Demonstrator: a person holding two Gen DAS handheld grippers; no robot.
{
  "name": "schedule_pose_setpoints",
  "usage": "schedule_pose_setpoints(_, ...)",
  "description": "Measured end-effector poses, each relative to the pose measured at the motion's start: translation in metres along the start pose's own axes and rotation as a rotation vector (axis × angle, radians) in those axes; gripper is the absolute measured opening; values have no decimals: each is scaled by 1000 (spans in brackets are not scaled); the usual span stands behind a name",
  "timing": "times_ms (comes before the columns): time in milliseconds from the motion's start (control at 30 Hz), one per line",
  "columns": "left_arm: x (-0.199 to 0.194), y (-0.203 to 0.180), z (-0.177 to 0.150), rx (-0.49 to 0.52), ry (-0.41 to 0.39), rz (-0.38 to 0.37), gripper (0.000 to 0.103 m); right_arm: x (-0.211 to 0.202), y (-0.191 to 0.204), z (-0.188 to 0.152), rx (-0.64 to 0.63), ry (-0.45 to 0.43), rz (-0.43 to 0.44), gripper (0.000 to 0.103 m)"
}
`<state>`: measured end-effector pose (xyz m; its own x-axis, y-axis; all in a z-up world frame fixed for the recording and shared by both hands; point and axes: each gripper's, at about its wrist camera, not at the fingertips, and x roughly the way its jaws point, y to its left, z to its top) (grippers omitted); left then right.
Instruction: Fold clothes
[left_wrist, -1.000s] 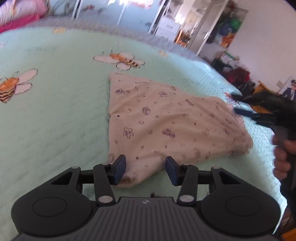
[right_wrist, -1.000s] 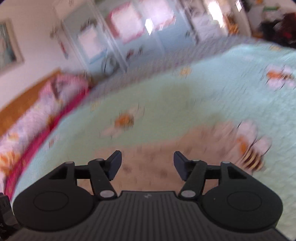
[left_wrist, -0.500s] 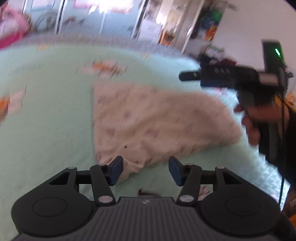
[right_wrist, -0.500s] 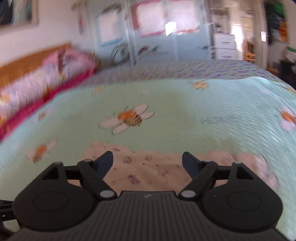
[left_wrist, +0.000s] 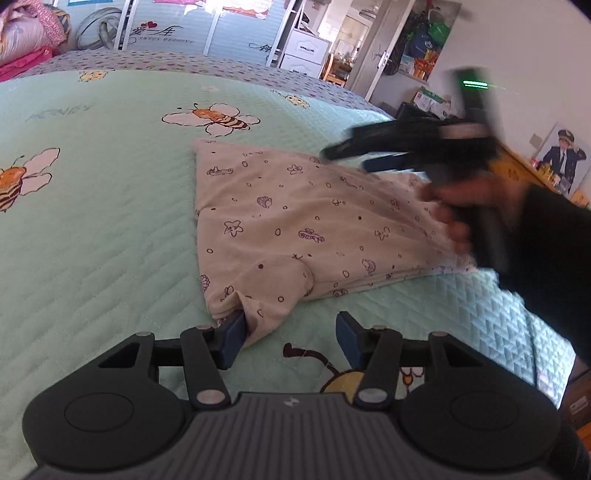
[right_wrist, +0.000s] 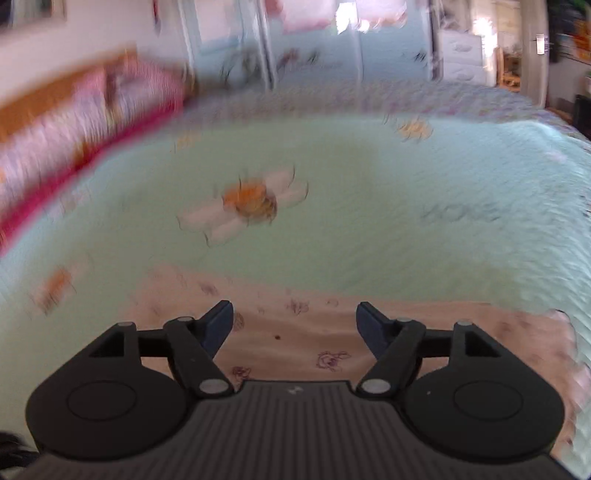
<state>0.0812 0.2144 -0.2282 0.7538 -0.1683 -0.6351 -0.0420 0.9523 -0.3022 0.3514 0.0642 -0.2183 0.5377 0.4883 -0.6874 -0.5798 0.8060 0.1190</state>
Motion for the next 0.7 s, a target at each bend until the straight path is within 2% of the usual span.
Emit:
schedule_pose_setpoints(100,-9,1,-2,-6,8,1,56,21,-24,17,88,0,-172,73)
schedule_pose_setpoints(133,-14,1,-4,-8,7,-1,56,9,-34,19,144,-42,-187,73)
schedule_pose_setpoints(233,-26,-3,-5,-1,-31,-29,56,-43,-42,5,188,-153,-94,76)
schedule_pose_setpoints(300,-29,-9,2,10,-75,-52,56,-69,-29,-17,92,-151,-100,82)
schedule_pose_setpoints(367,-25,-16,10,31,-101,-66,58,-79,-22,-41,4,-131,-182,82)
schedule_pose_setpoints(400,-17,-16,12,39,-84,-58,61,-79,-28,-49,-4,-119,-238,82)
schedule_pose_setpoints(433,-8,-16,13,48,-61,-47,62,-77,-38,-56,13,-105,-292,82)
schedule_pose_setpoints(500,8,-3,7,-6,17,-7,59,-79,-61,-71,79,-75,-390,82)
schedule_pose_setpoints(533,7,2,2,-31,19,-12,59,-85,-70,-76,127,-77,-419,82)
schedule_pose_setpoints(633,-10,2,-6,-27,10,-2,59,-113,-79,-86,262,-170,-360,82)
schedule_pose_setpoints(700,-15,-1,-4,-20,-2,2,59,-123,-63,-88,231,-223,-328,83)
